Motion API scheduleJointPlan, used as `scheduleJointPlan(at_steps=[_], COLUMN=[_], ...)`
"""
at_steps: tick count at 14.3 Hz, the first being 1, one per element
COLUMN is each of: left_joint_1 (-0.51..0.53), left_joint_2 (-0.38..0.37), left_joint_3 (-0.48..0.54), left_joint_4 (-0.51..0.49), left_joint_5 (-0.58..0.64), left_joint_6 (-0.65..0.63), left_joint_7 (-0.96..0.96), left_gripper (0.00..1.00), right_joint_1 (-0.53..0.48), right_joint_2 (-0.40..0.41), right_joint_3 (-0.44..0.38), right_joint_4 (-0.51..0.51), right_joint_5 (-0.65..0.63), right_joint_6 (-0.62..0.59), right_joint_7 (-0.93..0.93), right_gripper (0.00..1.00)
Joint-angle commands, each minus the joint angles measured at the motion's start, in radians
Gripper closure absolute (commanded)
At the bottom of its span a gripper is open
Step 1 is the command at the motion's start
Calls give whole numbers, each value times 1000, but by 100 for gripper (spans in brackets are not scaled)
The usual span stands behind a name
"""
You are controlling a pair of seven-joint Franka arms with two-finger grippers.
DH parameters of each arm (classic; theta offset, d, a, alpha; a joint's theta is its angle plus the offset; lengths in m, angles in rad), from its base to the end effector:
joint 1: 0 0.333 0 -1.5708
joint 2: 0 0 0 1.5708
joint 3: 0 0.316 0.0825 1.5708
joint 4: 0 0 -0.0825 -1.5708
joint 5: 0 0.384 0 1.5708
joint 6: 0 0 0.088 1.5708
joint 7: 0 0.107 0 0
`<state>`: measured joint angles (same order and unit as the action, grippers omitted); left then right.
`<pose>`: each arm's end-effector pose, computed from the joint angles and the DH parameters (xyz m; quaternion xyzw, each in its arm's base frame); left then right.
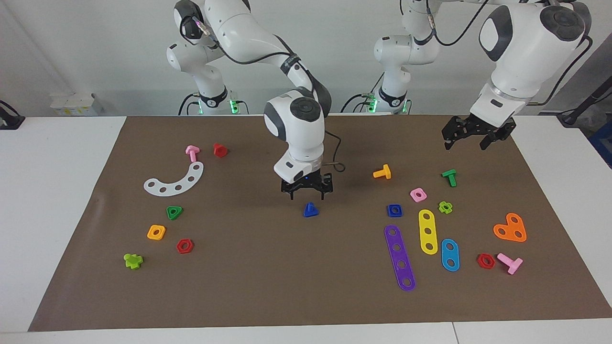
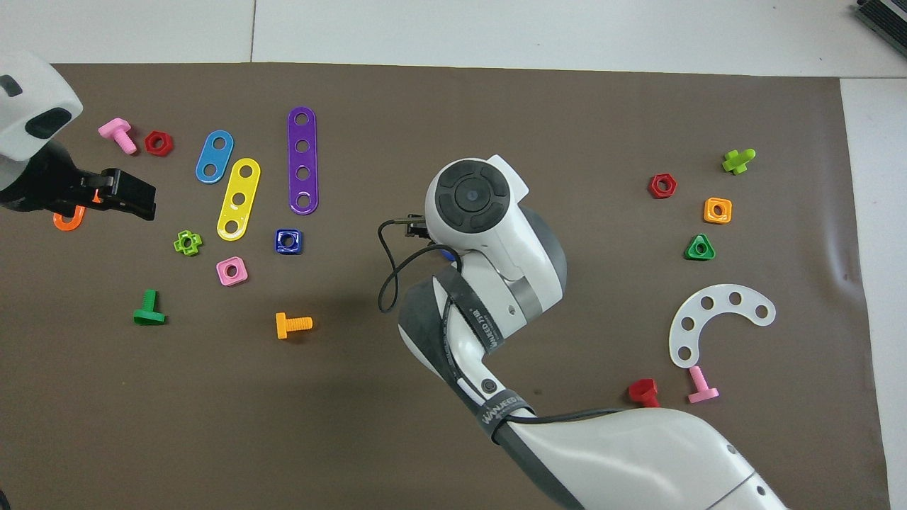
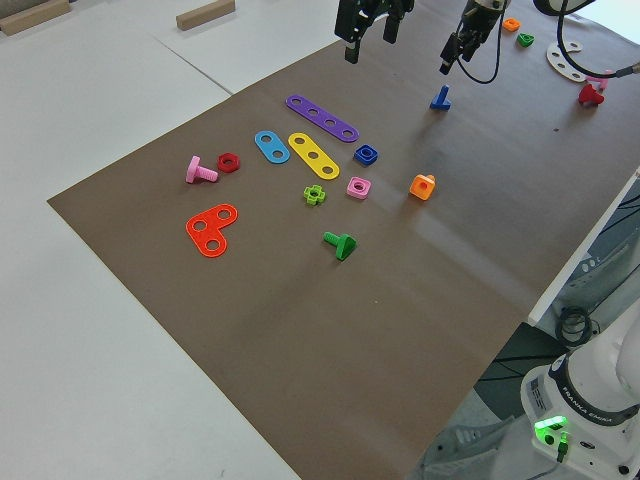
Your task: Unscrew and place screws in storage area
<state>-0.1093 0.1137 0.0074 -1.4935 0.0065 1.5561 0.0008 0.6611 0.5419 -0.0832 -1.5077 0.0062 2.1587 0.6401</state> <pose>0.5840 -0.0593 0.5947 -0.9983 0.0514 0.0253 0.0050 0.5905 0.3970 0.3618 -0.9980 0.0255 -0.0560 0.0166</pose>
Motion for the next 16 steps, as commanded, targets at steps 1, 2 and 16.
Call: scheduleJointPlan(at_steps=[1,2,16], left_joint_1=[6,6,6], left_joint_2=[-43,-43,-45], left_joint_3=[6,8,9], left_joint_4=[-60,-60,-60], left_joint_5=[-19,-19,-19], left_joint_6=[24,24,24], left_joint_7=[8,8,7], left_gripper=[0,0,0], right_joint_1=[-6,-3,6], right_joint_2=[27,38,36], right_joint_3=[-3,-3,3], right_joint_4=[6,4,-81], right_joint_5=[-17,-18,-15], right_joint_6=[35,44,89], right_joint_7=[0,-3,-56], right_gripper=[1,5,81])
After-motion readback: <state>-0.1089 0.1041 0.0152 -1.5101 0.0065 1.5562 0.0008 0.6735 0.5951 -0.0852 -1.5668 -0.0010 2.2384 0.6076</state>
